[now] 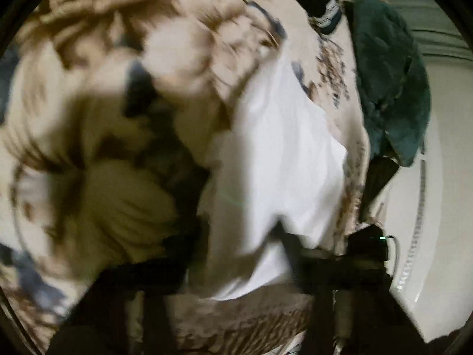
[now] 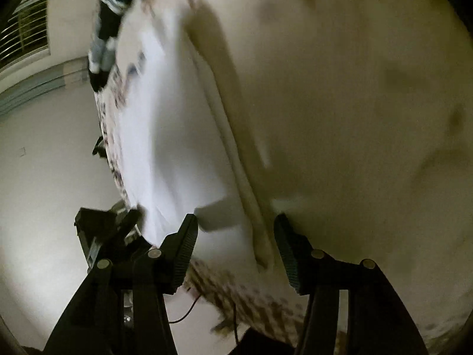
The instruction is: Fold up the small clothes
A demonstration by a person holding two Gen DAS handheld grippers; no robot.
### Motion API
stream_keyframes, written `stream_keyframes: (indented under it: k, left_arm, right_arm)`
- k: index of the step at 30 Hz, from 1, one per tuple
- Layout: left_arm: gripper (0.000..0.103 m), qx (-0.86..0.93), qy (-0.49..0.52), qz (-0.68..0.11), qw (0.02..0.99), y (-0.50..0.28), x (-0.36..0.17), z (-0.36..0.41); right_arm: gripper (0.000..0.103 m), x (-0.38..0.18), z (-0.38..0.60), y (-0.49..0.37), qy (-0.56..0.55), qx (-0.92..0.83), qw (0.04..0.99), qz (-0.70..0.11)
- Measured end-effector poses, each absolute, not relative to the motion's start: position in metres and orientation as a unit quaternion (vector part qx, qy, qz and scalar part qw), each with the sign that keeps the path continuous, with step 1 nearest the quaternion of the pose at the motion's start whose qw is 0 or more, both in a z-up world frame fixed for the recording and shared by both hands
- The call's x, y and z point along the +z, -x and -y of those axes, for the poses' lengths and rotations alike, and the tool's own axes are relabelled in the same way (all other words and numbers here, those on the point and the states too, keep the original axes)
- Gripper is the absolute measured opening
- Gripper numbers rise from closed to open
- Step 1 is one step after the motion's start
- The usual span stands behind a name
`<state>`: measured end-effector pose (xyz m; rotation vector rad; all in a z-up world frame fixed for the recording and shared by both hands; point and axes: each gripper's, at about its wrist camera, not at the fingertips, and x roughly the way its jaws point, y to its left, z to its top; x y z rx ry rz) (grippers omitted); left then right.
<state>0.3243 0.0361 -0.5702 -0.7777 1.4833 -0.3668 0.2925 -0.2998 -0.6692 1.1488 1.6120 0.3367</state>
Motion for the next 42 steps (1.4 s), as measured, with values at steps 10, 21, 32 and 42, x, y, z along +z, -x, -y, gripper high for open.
stream_keyframes:
  k: [10, 21, 32, 42]
  left_arm:
    - [0.043, -0.198, 0.338, -0.657, 0.644, -0.334, -0.568, -0.063]
    - [0.079, -0.264, 0.385, -0.631, 0.619, -0.386, -0.609, -0.02]
    - [0.025, -0.292, 0.38, -0.605, 0.636, -0.405, -0.564, -0.023]
    - [0.024, -0.317, 0.39, -0.573, 0.647, -0.451, -0.52, -0.032]
  right_arm:
    - [0.016, -0.641, 0.305, -0.304, -0.414, 0.096, 0.569, -0.704]
    - [0.071, -0.671, 0.309, -0.331, -0.478, 0.152, 0.584, -0.638]
    - [0.012, -0.626, 0.295, -0.345, -0.471, 0.141, 0.615, -0.617]
    - [0.012, -0.543, 0.288, -0.398, -0.421, 0.151, 0.661, -0.603]
